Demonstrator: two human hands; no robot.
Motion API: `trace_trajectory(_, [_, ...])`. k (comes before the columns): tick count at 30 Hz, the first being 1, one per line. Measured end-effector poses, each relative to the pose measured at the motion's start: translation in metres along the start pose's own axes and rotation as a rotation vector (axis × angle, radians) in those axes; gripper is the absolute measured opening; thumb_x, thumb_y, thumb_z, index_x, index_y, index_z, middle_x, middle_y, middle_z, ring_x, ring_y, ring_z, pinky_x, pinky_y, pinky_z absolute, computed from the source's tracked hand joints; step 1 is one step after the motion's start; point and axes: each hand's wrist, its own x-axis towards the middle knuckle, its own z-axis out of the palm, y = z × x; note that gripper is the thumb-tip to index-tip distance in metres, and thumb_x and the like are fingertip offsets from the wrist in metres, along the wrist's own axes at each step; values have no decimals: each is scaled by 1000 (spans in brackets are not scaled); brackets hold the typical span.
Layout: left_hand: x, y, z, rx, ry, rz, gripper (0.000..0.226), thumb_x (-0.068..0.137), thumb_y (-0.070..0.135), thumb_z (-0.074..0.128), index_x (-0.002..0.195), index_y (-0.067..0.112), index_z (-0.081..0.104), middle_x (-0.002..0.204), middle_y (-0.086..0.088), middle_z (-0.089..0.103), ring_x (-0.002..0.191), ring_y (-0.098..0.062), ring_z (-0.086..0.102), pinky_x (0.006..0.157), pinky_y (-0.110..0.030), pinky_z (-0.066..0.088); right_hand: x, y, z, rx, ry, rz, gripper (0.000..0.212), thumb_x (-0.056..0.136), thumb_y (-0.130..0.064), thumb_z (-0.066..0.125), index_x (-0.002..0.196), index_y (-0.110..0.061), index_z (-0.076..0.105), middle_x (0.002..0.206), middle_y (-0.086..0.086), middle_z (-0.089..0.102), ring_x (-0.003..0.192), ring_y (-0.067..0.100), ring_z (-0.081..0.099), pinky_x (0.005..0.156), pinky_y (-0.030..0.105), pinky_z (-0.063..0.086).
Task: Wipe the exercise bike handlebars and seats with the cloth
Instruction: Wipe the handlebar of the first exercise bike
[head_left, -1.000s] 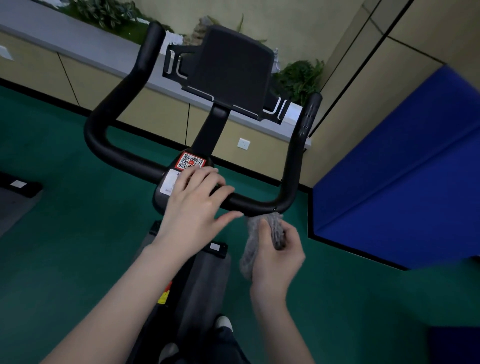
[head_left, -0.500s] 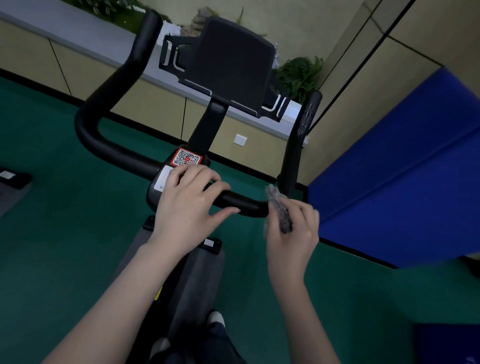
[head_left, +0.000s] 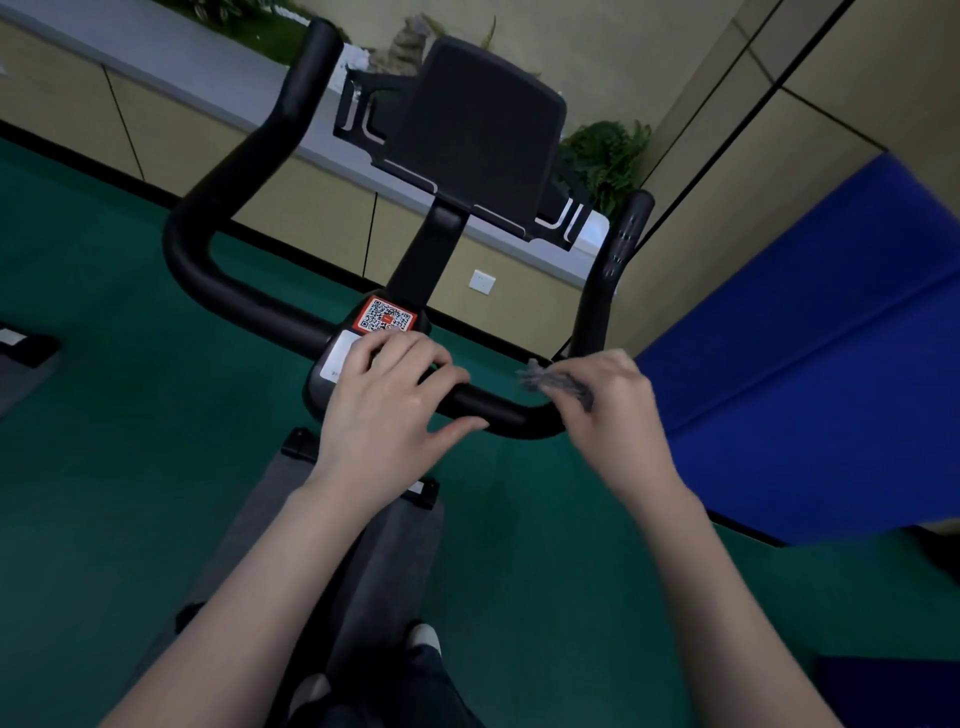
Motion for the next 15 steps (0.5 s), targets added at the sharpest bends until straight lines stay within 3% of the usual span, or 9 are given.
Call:
trace_trajectory(3, [0,0,0,1,2,0,38,81,55,62,95,20,69,95,3,62,101,-22,58,98,-35,33,21,-13,7,91,-260,26,13,91,-18,64,97,-12,73,80,-2,63,81,14,55,68,23,38])
trace_trajectory(6, [0,0,-1,-3,5,3,38,82,55,61,95,20,69,95,3,62,101,-21,57,99,-35,33,39,-13,6,137,-448,95,14,95,-25,58,91,-18,70,73,3,68,70,22,64,60,31,48])
trace_trajectory(11, [-1,0,0,-7,20,7,39,82,55,61,93,19,69,94,3,62,100,-21,58,100,-34,33,53,-7,-1,3,-632,-3,22,95,-31,58,94,-13,70,80,5,71,77,17,65,71,31,52])
trace_trajectory(15, [0,-2,0,-19,20,8,40,82,55,62,94,18,70,94,3,63,99,-20,58,101,-34,33,65,2,-7,-129,-704,-47,23,94,-35,59,94,-15,70,84,2,70,81,18,64,78,40,52])
